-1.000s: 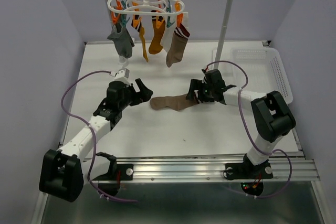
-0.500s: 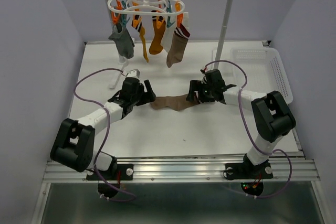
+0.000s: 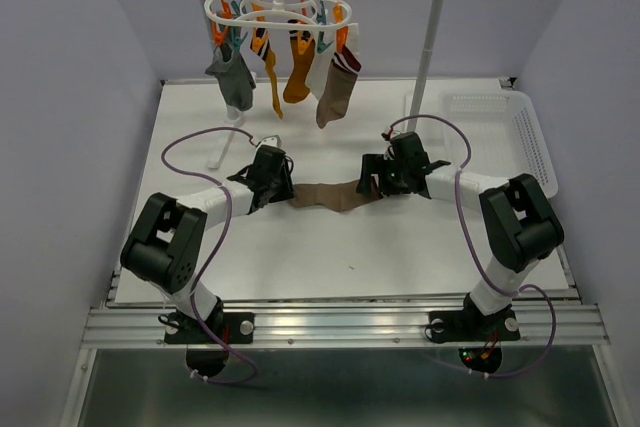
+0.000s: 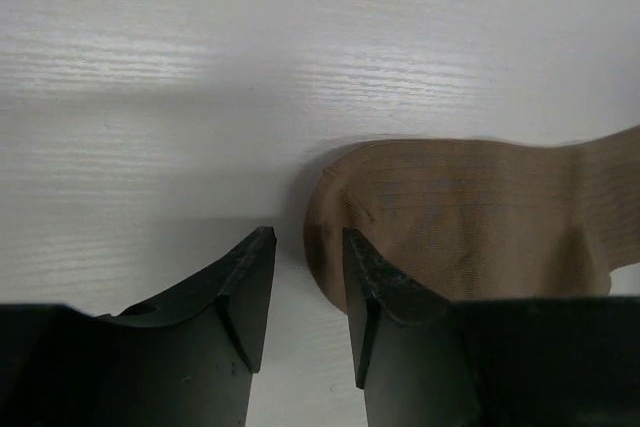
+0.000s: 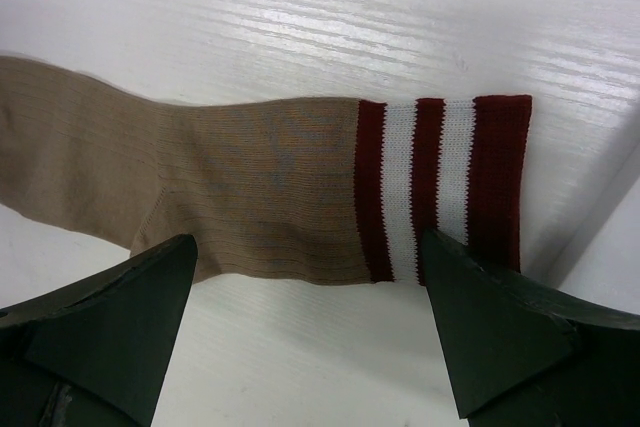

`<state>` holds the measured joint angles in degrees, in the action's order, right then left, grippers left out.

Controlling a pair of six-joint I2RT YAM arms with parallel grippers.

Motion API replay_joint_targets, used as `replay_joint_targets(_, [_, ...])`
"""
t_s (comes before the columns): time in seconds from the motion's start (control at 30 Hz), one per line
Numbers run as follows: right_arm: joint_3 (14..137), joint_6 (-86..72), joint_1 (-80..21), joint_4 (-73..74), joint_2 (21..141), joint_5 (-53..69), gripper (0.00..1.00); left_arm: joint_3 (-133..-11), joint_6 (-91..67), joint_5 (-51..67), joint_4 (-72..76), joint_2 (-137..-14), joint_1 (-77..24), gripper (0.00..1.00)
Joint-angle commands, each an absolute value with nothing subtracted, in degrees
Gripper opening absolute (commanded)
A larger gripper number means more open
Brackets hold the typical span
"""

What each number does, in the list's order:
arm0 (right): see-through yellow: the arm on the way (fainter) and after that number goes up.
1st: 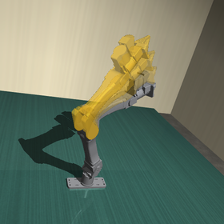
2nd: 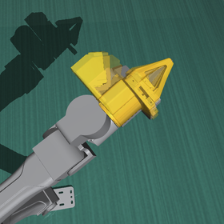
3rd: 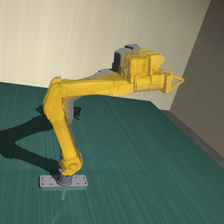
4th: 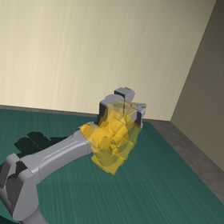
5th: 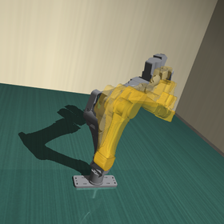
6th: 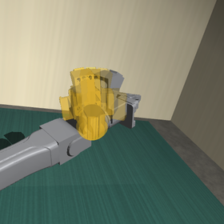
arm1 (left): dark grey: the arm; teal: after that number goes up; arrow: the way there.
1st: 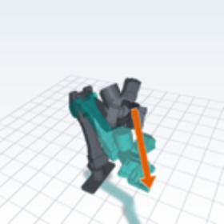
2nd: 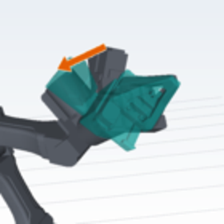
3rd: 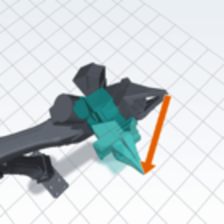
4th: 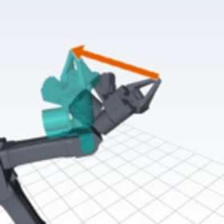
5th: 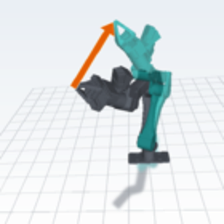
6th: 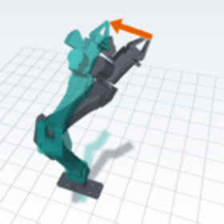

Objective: Clip the socks to the hanger

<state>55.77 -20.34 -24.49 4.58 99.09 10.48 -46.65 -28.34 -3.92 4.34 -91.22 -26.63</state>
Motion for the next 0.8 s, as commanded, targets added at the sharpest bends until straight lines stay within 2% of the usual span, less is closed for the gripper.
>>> replay_joint_targets(0.0, [55.63, -19.25, -24.87, 5.89, 96.5, 10.02, 1.0, -46.67, -28.12, -6.68, 4.66, -91.32, -26.98, 0.42])
replay_joint_targets(0.03, [55.72, -19.25, -24.87, 5.98, 96.59, 10.28, 1.0, -46.41, -28.39, -6.85, 4.83, -91.41, -26.98, 0.38])
replay_joint_targets(0.13, [55.72, -18.29, -24.87, 5.89, 96.5, 11.86, 1.0, -45.71, -28.3, -7.82, 4.84, -91.5, -26.98, 0.16])
replay_joint_targets(0.23, [55.2, -16.97, -24.87, 5.36, 96.15, 13.71, 1.0, -44.21, -29.44, -11.33, 3.96, -90.0, -26.98, 0.01])
replay_joint_targets(0.4, [55.2, -15.12, -24.87, 5.01, 95.98, 17.31, 1.0, -42.54, -31.02, -16.69, 1.06, -87.72, -26.46, 0.0])
replay_joint_targets(0.63, [54.93, -13.71, -26.98, 4.92, 95.36, 15.65, 1.0, -41.57, -32.44, -15.74, 0.78, -85.61, -23.55, 0.0])
replay_joint_targets(0.77, [55.11, -13.8, -26.98, 5.1, 95.54, 14.59, 1.0, -41.04, -30.33, -6.27, 7.02, -81.57, -23.64, 0.17])
